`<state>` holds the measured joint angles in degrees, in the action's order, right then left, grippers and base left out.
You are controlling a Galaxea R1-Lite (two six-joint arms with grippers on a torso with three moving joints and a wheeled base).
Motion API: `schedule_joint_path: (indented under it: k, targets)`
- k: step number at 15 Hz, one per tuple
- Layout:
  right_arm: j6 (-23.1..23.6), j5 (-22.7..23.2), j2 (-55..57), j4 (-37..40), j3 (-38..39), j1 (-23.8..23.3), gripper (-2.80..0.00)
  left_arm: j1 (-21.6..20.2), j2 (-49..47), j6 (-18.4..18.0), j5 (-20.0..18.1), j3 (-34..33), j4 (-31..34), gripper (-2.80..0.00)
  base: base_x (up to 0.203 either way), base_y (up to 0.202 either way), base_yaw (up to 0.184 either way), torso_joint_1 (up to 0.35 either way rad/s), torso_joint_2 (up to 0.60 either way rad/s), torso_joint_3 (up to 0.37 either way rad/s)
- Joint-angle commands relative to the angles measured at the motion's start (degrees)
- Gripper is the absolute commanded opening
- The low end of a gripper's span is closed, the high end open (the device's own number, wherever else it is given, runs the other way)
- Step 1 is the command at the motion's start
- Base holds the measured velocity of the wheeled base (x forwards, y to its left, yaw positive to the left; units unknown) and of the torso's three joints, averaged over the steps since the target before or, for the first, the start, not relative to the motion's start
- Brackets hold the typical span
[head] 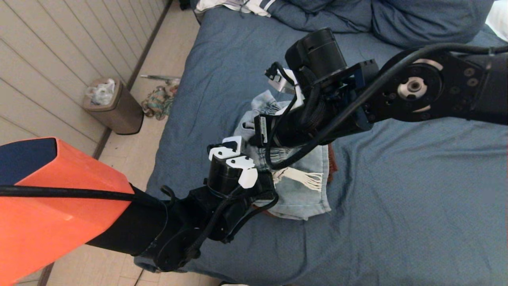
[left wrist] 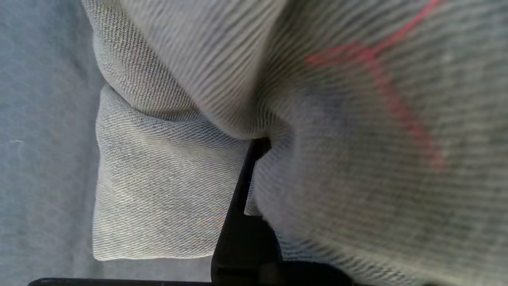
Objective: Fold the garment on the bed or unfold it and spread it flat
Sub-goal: Unford the blue shorts
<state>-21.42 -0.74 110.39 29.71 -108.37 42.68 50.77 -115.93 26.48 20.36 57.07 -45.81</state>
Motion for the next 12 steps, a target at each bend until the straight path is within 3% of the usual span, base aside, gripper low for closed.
schedule_joint_path:
  k: [1, 8, 12]
  targets:
    - [-0.1, -0.4, -0.2, 0.2, 0.2, -0.1, 0.0, -0.2, 0.2, 0.2, 0.1, -0.3, -0.3, -2.8, 0.0, 0.0, 0.0, 0.0, 0.0, 0.0]
    - [0.7, -0.5, -3.7, -0.4, -3.6, -2.0, 0.0, -0.3, 0.6, 0.2, 0.1, -0.6, -0.5, -2.8, 0.0, 0.0, 0.0, 0.0, 0.0, 0.0]
    - [1.6, 0.0, -11.0, 0.7, -2.9, -6.7, 0.0, -4.8, 2.3, 0.1, -0.2, 0.8, 0.2, -2.8, 0.0, 0.0, 0.0, 0.0, 0.0, 0.0]
